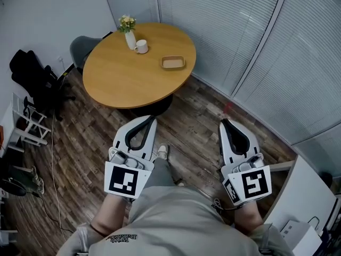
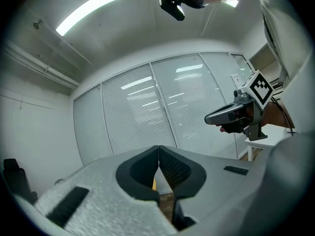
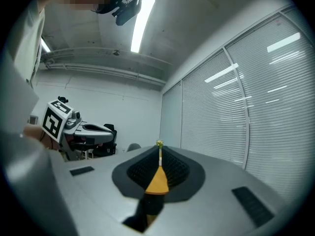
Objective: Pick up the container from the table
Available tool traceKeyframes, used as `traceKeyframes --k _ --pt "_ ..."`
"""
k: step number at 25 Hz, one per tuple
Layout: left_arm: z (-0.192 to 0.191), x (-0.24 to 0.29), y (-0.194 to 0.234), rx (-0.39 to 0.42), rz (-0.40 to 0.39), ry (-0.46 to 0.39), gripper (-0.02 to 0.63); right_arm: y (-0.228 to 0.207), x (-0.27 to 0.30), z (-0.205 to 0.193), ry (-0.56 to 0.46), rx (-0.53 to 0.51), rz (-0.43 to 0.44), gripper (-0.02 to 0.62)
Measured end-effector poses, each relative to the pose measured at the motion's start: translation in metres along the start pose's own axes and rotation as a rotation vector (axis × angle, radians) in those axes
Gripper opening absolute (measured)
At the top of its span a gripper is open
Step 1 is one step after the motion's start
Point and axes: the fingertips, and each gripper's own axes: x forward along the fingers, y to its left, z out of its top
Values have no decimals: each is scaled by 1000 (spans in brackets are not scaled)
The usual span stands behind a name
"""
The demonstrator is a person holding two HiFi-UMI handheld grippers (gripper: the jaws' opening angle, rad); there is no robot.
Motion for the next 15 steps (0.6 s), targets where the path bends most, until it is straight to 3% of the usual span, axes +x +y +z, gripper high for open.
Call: traceKeyframes --k 15 --pt "-25 54 35 -2 -27 -3 20 -21 67 -13 6 -2 -12 35"
